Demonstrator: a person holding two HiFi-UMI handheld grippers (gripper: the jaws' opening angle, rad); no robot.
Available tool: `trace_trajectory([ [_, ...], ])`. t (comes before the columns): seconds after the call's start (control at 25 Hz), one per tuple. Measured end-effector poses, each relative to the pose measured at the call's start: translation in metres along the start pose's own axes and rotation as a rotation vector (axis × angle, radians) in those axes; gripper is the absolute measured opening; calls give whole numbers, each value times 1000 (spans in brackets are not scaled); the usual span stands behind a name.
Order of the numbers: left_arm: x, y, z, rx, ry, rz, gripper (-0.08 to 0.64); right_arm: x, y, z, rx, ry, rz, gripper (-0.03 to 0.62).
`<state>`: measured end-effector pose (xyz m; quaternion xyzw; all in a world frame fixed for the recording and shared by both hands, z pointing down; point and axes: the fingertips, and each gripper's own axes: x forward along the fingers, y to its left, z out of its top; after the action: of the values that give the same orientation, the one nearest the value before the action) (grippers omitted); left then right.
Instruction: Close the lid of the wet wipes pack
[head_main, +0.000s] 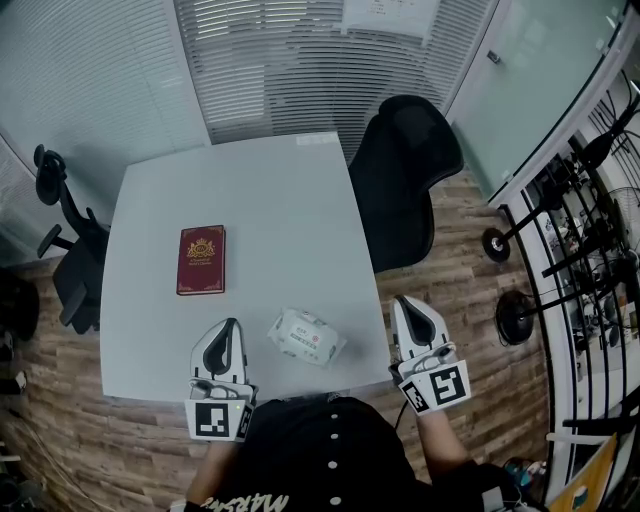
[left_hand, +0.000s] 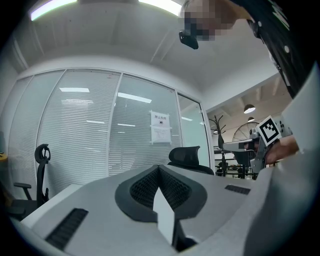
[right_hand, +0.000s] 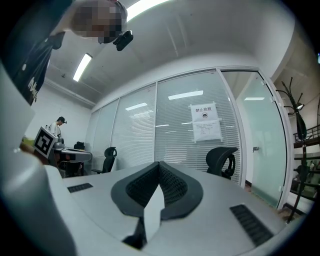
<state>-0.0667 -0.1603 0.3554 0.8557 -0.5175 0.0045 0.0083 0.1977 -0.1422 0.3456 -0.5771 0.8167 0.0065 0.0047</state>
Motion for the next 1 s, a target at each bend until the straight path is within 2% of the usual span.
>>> trace_trajectory([
  [1.0,5,1,-2,18,6,8,8,10,2,-2,-16,9,29,28],
])
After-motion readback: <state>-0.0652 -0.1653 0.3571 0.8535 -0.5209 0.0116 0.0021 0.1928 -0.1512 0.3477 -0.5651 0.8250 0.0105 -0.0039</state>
